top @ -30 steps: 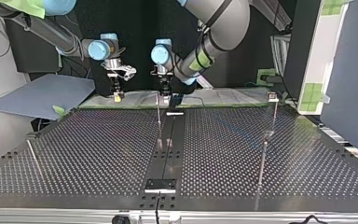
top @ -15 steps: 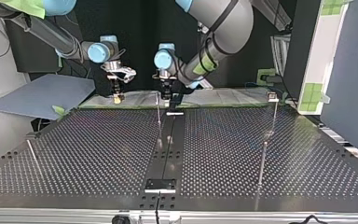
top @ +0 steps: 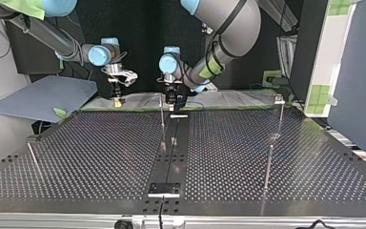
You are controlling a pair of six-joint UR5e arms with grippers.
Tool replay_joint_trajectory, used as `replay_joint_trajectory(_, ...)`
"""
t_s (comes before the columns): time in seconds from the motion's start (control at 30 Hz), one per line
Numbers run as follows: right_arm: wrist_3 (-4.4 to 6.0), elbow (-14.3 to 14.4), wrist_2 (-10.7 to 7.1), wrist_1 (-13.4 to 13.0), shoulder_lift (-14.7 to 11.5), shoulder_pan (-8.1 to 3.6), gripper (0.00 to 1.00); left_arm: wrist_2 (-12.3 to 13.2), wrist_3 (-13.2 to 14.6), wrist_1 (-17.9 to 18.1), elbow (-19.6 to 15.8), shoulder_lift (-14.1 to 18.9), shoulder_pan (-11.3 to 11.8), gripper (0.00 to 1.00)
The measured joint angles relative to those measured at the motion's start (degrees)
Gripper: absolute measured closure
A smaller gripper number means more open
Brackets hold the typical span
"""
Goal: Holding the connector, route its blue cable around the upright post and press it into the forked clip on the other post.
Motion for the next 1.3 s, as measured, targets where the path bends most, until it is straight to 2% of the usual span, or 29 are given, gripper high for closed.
replay_joint_trajectory(0.1, 0.03, -0.02, 0.02, 0.0, 0.0, -0.07, 1.0, 0.03, -0.05, -0.15, 0.07, 0.0, 0.03, 0.89)
replay_joint_trajectory(0.13, 0.03, -0.03, 0.02, -0.01, 0.0, -0.09, 1.0, 0.05, -0.08, -0.17, 0.08, 0.0, 0.05, 0.83)
replay_joint_trajectory(0.17, 0.03, -0.03, 0.03, -0.04, 0.0, -0.12, 1.0, 0.11, -0.09, -0.18, 0.09, 0.01, 0.06, 0.7)
replay_joint_trajectory(0.2, 0.04, -0.05, 0.03, -0.05, 0.0, -0.14, 1.0, 0.17, -0.09, -0.19, 0.09, 0.01, 0.08, 0.7)
replay_joint_trajectory(0.27, 0.04, -0.16, 0.03, -0.03, 0.0, -0.17, 1.0, 0.29, -0.05, -0.21, 0.09, 0.03, 0.14, 0.47)
replay_joint_trajectory(0.3, 0.04, -0.2, 0.03, -0.01, 0.02, -0.17, 1.0, 0.32, -0.02, -0.23, 0.1, 0.03, 0.17, 0.47)
replay_joint_trajectory(0.33, 0.04, -0.24, 0.03, 0.0, 0.03, -0.17, 1.0, 0.33, 0.04, -0.27, 0.1, 0.03, 0.2, 0.33)
replay_joint_trajectory(0.37, 0.04, -0.26, 0.03, 0.0, 0.03, -0.18, 1.0, 0.32, 0.14, -0.37, 0.1, 0.02, 0.22, 0.26)
replay_joint_trajectory(0.4, 0.04, -0.28, 0.03, 0.02, 0.03, -0.18, 1.0, 0.34, 0.22, -0.48, 0.1, 0.02, 0.23, 0.26)
replay_joint_trajectory(0.47, 0.04, -0.29, 0.03, 0.01, 0.04, -0.19, 1.0, 0.4, 0.53, -0.69, 0.1, 0.04, 0.24, 0.14)
replay_joint_trajectory(0.6, 0.0, -0.3, 0.03, 0.05, 0.07, -0.19, 1.0, 0.46, 1.22, -1.46, 0.15, 0.05, 0.32, 0.11)
replay_joint_trajectory(0.67, -0.02, -0.31, 0.03, 0.08, 0.07, -0.19, 1.0, 0.54, 1.54, -2.04, 0.22, 0.05, 0.35, 0.01)
replay_joint_trajectory(0.97, -0.19, -0.33, 0.03, 0.27, 0.13, -0.19, 1.0, 2.92, 2.19, -4.96, 0.68, 0.06, 0.59, 0.01)
replay_joint_trajectory(1.3, -0.22, -0.31, 0.03, 0.29, 0.17, -0.18, 1.0, 2.47, 2.81, -8.55, 1.05, 0.58, 0.69, 0.01)
